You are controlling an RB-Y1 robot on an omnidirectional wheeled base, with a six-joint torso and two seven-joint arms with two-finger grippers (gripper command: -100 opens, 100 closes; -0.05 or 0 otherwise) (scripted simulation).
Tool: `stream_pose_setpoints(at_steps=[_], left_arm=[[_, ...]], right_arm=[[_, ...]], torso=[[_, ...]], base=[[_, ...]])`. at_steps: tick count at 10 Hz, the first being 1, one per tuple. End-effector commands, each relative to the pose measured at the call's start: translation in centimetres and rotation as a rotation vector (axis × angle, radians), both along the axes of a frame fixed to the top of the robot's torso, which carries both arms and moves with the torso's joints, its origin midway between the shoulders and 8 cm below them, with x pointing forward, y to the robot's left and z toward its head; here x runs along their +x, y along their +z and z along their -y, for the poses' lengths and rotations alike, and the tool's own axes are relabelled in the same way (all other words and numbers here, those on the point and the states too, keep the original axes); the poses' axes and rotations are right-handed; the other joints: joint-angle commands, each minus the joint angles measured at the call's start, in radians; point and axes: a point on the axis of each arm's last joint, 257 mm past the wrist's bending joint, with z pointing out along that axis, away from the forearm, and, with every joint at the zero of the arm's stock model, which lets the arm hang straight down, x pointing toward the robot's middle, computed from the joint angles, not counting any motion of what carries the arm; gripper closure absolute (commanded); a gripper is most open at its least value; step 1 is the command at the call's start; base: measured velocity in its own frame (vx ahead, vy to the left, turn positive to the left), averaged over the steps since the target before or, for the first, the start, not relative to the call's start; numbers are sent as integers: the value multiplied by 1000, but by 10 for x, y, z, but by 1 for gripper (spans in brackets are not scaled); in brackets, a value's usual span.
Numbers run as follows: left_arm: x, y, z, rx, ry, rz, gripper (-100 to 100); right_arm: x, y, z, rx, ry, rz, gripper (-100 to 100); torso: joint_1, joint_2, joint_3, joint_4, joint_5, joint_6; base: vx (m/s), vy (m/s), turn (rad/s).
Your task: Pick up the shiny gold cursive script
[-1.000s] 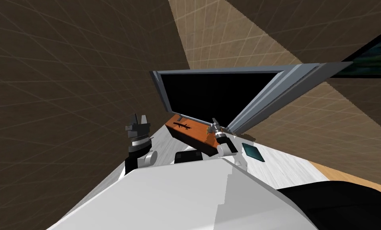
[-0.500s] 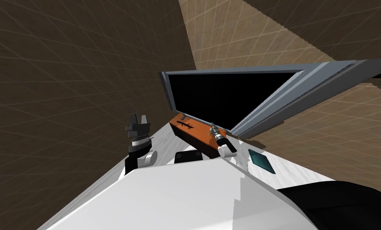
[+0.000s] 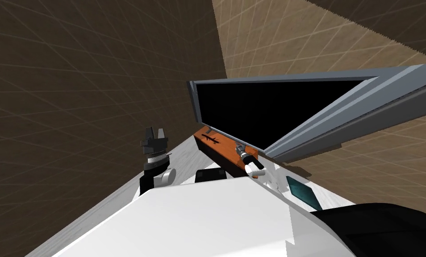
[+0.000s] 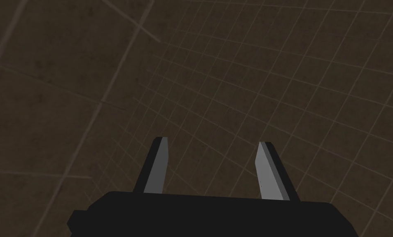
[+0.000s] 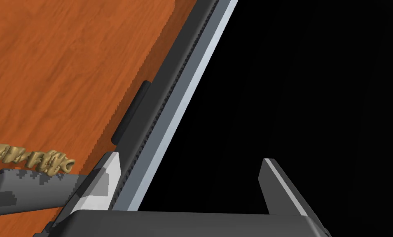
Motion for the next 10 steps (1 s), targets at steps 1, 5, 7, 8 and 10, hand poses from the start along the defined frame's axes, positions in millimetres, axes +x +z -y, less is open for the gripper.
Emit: stream_pose_setpoints(at_steps=[1,5,7,8,10], left_arm=[[0,0,0,0,0,0,0],[0,0,0,0,0,0,0],[0,0,0,0,0,0,0],[0,0,0,0,0,0,0],[0,0,0,0,0,0,0]], right_arm=[[-5,-11,0,-6,4,-45,-100],[-30,-61,16,-31,18,-206,-100],[-45,-85,25,-43,25,-290,-100],[-46,-87,25,-43,25,-297,-100],[-63,-108,35,-56,31,-380,-100]], torso=[[0,0,0,0,0,0],[1,0,0,0,0,1],[-1,0,0,0,0,1],[-1,0,0,0,0,0],[-1,0,0,0,0,0]], base=[[-17,-20,100],[-7,-11,149],[-10,-20,202],[-25,-30,110],[-3,-19,215]])
